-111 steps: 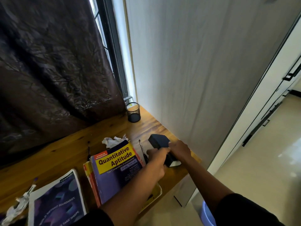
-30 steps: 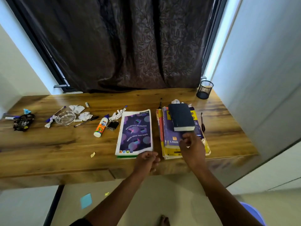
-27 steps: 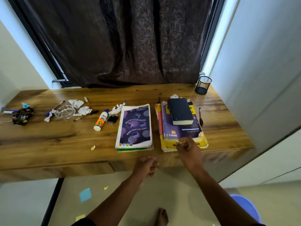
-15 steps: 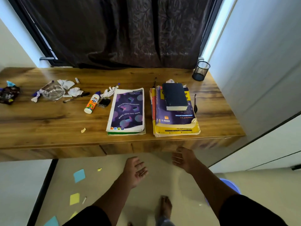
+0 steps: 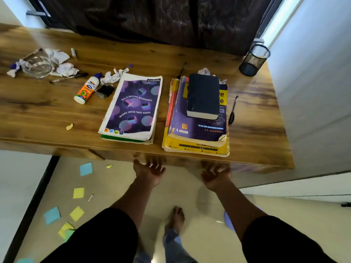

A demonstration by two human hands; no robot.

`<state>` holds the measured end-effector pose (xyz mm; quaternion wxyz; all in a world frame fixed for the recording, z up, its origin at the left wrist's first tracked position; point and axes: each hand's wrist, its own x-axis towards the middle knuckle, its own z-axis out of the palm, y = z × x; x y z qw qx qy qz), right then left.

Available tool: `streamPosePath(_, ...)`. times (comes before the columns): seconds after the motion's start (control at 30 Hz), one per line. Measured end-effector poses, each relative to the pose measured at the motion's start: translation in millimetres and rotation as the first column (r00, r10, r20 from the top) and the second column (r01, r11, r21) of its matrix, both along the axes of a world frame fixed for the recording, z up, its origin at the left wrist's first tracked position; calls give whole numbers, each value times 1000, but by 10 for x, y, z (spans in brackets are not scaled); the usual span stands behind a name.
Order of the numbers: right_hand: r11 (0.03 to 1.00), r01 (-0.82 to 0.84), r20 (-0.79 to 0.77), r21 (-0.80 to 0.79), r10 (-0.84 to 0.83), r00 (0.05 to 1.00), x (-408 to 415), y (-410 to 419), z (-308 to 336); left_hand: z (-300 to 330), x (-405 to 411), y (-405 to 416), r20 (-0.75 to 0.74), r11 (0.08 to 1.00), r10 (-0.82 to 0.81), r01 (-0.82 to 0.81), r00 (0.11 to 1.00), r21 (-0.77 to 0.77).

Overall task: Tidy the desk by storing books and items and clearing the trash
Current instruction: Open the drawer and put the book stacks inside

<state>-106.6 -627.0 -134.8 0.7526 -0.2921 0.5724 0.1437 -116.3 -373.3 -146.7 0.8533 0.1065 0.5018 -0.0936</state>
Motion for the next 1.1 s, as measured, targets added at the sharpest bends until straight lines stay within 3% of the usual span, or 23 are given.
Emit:
streamPosePath(0.33,984,115,41,137,-122,992,13,13,-155,-175,-68,-26,74,1000,4,-2,997,-29)
streamPosePath(1.1,976,212,111,56,-217,970,-1081,167,-230,-191,-1114,114,42,983,-183,184,982,-20)
